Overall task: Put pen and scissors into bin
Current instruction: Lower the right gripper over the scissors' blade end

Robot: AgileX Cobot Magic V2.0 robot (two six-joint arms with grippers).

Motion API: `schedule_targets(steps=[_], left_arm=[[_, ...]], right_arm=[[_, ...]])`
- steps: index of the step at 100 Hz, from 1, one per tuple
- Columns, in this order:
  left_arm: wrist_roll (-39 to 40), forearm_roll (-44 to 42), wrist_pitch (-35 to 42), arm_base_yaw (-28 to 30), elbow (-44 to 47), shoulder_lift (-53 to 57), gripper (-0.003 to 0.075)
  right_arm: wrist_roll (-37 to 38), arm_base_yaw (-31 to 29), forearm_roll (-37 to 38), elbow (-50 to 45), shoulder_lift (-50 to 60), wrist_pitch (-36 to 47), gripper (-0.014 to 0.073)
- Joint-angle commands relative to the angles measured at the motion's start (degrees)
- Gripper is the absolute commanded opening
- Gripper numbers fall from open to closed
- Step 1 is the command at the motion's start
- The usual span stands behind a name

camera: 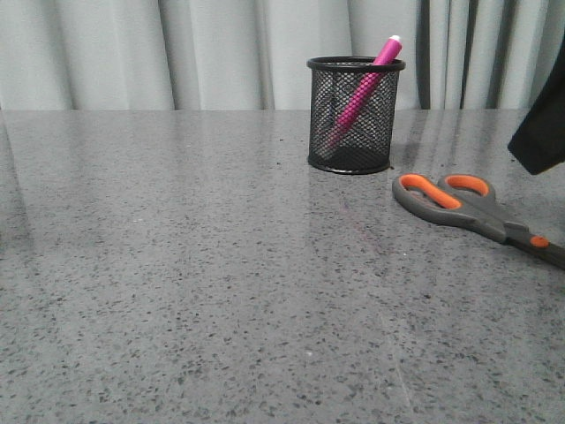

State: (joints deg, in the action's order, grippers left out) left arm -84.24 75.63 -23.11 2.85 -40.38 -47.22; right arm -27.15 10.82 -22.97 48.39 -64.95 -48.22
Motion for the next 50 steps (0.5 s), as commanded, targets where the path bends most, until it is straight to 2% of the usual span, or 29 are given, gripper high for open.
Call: schedule_targets(steps=[1,25,50], left_arm=[[-2.7,5.4,0.5,-0.6,-0.9,1.3,-0.0019],[-2.7,7.1,-1.2,-0.6,-0.9,1.3,-0.0019],[-2.7,7.3,-1.2,-0.6,-0.9,1.3,-0.0019]], right_arm=[[7.1,1.3,4.7,4.9,-1.4,-0.7,0.0453],[17.2,6.3,16.7,10.5,-5.6,-4.2,0.0453],[18.4,8.6,17.7,10.8,-9.3,-3.9,0.0453]])
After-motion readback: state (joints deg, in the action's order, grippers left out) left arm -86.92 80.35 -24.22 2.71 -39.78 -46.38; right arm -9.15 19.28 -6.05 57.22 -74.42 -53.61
